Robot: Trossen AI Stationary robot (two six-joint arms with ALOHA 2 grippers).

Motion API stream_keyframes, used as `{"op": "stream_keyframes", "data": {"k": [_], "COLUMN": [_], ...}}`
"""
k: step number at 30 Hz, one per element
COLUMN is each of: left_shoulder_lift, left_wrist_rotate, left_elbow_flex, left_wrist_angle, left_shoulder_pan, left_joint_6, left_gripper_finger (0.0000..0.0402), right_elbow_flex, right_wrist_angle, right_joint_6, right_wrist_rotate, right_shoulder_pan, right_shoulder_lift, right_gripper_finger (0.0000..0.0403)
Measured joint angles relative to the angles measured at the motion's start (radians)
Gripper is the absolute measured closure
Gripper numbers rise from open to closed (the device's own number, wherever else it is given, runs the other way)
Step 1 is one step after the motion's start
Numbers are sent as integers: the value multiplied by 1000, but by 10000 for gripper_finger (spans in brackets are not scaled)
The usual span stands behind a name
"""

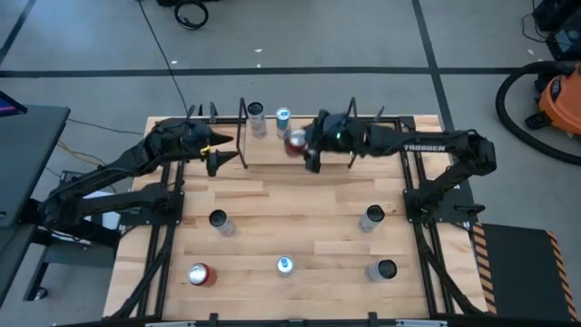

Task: Place canned beverage on shelf
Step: Put the right red-black soda can on the shelf

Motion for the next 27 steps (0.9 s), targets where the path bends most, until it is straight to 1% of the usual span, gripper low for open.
{"op": "stream_keyframes", "data": {"k": [4,10,15,17,21,25,27], "left_shoulder_lift": [0,0,0,0,0,0,0], "left_wrist_rotate": [5,4,5,5,5,5,5], "left_elbow_flex": [0,0,0,0,0,0,0], "left_wrist_angle": [4,24,16,16,23,26,25], "left_shoulder_pan": [0,0,0,0,0,0,0], "left_joint_6": [0,11,1,1,2,2,2], "left_gripper_finger": [90,90,90,90,90,90,90], "right_elbow_flex": [27,30,30,31,31,31,31], "right_wrist_angle": [-13,-45,-62,-62,-67,-70,-64], "right_joint_6": [-9,-45,-82,-84,-89,-123,-127], "right_wrist_rotate": [-73,-247,-348,-369,-372,-376,-403], "right_shoulder_pan": [-93,-221,-315,-348,-399,-426,-435], "right_shoulder_lift": [-6,-4,3,13,57,109,128], "right_gripper_finger": [84,84,83,83,82,82,82]}}
